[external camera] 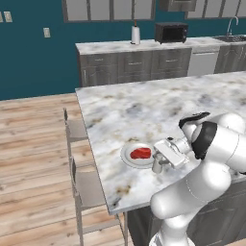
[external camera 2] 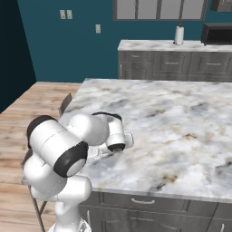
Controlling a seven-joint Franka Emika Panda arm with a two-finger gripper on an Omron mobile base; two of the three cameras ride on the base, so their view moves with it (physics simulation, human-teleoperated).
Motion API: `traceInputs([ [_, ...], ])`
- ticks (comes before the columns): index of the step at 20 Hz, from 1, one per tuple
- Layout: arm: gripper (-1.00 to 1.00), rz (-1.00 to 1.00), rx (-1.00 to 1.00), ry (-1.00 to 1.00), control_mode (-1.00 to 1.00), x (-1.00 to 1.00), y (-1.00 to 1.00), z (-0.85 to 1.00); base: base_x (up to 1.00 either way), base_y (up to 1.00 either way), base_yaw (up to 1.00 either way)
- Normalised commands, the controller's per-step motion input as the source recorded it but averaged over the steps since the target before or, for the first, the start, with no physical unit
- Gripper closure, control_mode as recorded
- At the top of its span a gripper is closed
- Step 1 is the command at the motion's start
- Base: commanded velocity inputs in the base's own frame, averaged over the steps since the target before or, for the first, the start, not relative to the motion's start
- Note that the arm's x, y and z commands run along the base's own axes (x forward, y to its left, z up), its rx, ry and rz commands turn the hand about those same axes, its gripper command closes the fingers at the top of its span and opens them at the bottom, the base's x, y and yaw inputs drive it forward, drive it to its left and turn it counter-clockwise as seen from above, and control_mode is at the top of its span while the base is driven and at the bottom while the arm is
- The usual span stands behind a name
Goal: Retrieve the shaker from the cabinet and place it next the steak on a plate on the dining table.
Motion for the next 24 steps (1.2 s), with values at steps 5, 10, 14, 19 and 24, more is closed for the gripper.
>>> traceInputs([
  [5,1.0,0.0,-0.02,0.0,-1.0,0.02,0.0,-0.42,0.0,0.0,0.0],
  [10,1.0,0.0,-0.03,0.0,-1.0,0.05,0.0,-0.34,0.0,0.0,0.0],
  [14,1.0,0.0,-0.01,-0.07,-1.0,0.13,0.0,-0.1,0.0,0.0,0.0],
  [19,1.0,0.0,-0.04,0.0,-1.0,0.26,0.0,-0.2,0.0,0.0,0.0],
  [24,1.0,0.0,-0.01,0.0,-1.0,0.06,-0.07,-0.18,0.0,0.0,0.0],
])
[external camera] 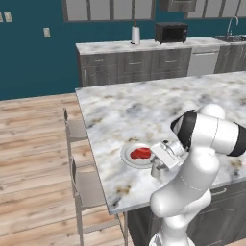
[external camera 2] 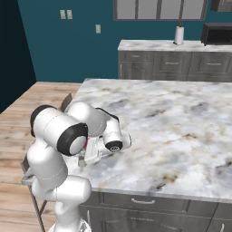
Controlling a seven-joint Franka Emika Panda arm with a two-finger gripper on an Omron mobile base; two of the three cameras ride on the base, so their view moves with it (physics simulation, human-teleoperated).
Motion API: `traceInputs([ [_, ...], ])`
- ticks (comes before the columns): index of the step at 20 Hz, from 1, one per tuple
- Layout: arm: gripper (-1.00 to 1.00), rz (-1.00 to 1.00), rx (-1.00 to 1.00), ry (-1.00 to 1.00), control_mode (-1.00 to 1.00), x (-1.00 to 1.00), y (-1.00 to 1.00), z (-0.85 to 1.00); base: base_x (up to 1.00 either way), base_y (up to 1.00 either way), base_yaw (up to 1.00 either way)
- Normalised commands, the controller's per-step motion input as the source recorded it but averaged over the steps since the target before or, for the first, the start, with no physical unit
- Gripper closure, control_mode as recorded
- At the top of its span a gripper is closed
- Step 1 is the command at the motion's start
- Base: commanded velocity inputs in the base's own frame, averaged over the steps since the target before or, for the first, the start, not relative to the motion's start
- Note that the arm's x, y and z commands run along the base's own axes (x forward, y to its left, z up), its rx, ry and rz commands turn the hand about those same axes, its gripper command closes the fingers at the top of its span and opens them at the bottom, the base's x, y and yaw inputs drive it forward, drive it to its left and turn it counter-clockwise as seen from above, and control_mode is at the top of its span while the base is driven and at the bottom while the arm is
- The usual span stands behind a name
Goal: Retrieve the shaker from the cabinet and place it next the steak on a plate on the dining table.
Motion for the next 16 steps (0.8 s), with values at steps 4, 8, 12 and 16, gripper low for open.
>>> traceInputs([
  [4,-1.0,0.0,0.0,-0.02,-1.0,-0.05,-0.17,-0.21,0.0,0.0,0.0],
  [8,-1.0,0.0,0.0,0.0,-1.0,-0.11,-0.17,-0.05,0.0,0.0,0.0],
  [12,-1.0,0.0,0.0,0.0,-1.0,-0.03,-0.16,0.0,0.0,0.0,0.0],
  [16,-1.0,0.0,0.0,0.0,-1.0,0.0,-0.19,0.0,0.0,0.0,0.0],
])
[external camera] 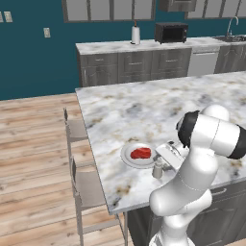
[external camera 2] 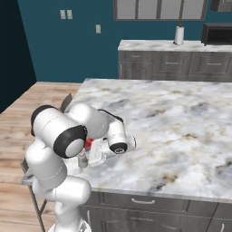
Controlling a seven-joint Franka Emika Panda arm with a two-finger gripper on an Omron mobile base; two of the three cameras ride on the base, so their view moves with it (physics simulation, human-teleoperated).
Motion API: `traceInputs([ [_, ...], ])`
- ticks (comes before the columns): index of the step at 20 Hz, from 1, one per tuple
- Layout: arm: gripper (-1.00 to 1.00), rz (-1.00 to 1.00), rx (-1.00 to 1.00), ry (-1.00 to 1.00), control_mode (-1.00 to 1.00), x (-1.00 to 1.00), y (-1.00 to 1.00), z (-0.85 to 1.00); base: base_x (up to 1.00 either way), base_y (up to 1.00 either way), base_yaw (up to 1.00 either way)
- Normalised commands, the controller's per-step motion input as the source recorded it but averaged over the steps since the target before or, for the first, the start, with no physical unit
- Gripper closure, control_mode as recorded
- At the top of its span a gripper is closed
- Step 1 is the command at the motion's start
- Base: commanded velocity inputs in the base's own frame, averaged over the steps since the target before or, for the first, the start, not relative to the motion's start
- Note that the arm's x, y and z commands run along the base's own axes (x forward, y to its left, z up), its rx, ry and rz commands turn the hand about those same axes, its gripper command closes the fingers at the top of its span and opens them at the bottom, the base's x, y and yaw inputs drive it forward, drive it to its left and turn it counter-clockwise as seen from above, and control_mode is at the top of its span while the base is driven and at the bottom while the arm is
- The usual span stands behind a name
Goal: Retrieve the shaker from the cabinet and place it next the steak on a plate on the dining table.
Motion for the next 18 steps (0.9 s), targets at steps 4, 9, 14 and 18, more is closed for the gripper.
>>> traceInputs([
  [4,-1.0,0.0,0.04,0.0,-1.0,0.0,-0.4,0.0,0.0,0.0,0.0],
  [9,-1.0,0.0,0.16,-0.08,-1.0,-0.1,-0.6,0.15,0.0,0.0,0.0],
  [14,-1.0,0.0,0.18,-0.15,-1.0,-0.29,-0.34,0.52,0.0,0.0,0.0],
  [18,-1.0,0.0,0.16,-0.26,-1.0,-0.93,0.07,0.97,0.0,0.0,0.0],
])
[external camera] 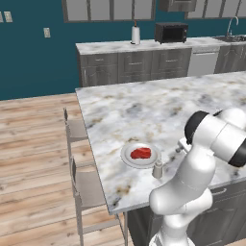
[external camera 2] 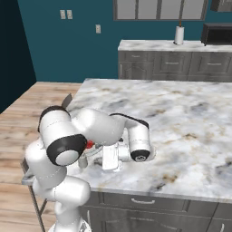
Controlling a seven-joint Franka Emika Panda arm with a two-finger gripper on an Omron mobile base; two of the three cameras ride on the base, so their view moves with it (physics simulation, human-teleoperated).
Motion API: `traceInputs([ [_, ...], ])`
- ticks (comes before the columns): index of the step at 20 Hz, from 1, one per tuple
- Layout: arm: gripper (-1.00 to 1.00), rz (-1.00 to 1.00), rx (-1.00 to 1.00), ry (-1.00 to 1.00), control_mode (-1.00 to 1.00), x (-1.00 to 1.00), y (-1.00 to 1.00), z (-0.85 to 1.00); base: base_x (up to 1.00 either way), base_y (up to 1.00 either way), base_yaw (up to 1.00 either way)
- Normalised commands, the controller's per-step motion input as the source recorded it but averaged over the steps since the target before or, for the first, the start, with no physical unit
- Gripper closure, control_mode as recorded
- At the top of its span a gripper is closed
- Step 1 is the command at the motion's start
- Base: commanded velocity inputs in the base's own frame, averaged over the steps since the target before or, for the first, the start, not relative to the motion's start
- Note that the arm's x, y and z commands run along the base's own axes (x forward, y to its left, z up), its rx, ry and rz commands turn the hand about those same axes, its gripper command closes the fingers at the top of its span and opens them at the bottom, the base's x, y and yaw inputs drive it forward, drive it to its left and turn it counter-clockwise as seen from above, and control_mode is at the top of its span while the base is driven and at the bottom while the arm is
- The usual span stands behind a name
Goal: Retrieve the shaker from the cabinet and place it next the steak on a plate on the dining table.
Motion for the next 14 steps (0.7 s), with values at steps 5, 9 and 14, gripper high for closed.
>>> traceInputs([
  [5,-1.0,0.0,0.02,-0.33,-1.0,-0.99,0.53,1.0,0.0,0.0,0.0],
  [9,-1.0,-0.01,0.0,-0.35,-1.0,-0.75,0.53,1.0,0.0,0.0,0.0],
  [14,-1.0,-0.11,-0.01,-0.18,-1.0,-0.12,0.29,1.0,0.0,0.0,0.0],
])
